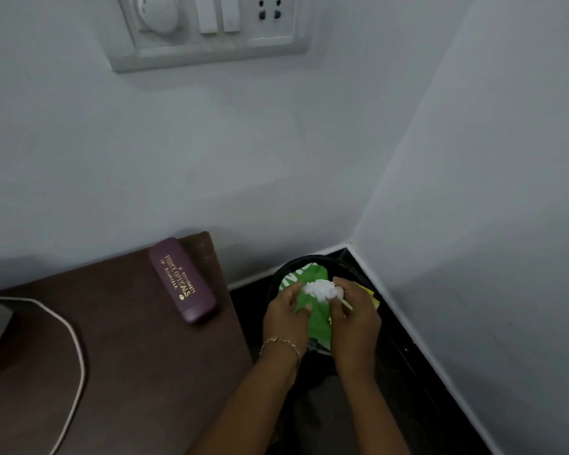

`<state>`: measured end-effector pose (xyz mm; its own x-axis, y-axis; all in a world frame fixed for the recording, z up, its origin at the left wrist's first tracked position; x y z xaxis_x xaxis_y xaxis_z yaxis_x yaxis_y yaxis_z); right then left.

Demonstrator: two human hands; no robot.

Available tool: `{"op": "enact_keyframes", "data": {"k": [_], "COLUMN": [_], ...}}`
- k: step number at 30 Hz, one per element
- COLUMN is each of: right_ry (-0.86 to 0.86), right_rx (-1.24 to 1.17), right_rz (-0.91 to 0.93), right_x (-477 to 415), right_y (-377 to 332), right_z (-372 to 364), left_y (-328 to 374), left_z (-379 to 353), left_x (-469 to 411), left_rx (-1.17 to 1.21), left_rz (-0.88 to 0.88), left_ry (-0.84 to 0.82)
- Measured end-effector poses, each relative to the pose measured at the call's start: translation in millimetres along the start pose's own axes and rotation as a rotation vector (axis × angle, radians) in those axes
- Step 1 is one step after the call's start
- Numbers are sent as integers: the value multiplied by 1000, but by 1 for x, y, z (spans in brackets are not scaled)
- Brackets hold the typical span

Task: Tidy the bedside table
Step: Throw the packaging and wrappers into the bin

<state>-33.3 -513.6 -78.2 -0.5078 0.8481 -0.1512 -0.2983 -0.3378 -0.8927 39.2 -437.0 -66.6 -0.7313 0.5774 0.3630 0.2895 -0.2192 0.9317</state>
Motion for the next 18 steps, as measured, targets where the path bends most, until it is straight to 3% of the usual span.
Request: {"op": "enact_keyframes", "data": {"k": [8,18], "right_ry": [12,-24], "right_rx": [169,71], "right_rz": [-47,35], "right_x": [0,38], "right_y": [59,18], "right_z": [4,-12], "left_y": [-24,2], "left_z": [21,52], "left_x": [16,49], "left_rx": [59,107], "left_rz": [21,-114], "left_ry": [47,92]}}
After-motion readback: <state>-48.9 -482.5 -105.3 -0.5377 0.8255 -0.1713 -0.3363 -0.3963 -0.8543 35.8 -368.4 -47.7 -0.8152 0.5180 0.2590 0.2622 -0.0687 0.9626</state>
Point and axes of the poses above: each hand's wrist, its own x-axis away from the middle knuckle, its own z-axis out of the back of the hand, y = z × x, the point moved 2 cm from there along -x, towards the middle knuckle, and after that the axes turned 6 degrees about -y, right-handed, at the moved point
